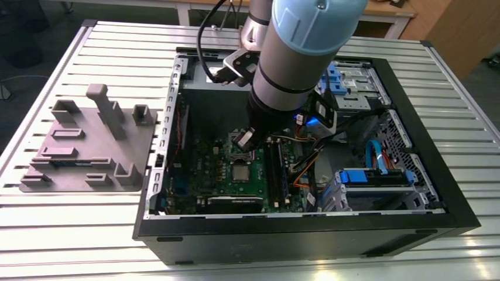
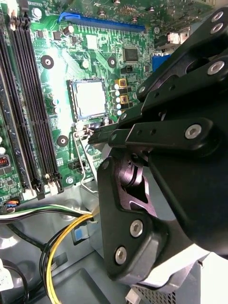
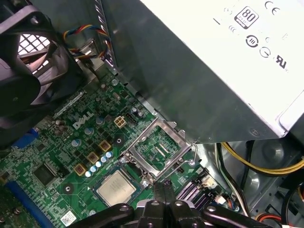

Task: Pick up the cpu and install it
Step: 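Close the cpu cover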

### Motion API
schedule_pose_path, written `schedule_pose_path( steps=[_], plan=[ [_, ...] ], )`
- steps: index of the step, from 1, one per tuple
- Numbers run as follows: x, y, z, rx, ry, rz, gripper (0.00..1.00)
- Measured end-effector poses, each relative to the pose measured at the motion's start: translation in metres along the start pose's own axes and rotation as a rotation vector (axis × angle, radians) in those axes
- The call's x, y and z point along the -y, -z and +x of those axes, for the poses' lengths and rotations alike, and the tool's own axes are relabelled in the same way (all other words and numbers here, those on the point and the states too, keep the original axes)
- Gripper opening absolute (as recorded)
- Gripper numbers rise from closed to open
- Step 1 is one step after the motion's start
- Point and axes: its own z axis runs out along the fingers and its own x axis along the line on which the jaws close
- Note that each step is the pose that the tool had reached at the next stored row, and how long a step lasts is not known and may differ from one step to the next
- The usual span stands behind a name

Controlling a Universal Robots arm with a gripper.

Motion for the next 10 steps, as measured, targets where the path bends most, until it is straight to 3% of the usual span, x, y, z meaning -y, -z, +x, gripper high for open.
schedule_pose_path(
  steps=[10],
  plan=[
    [0.0000, 0.0000, 0.0000, -0.0018, 0.011, -0.0012, 0.10]
  ],
)
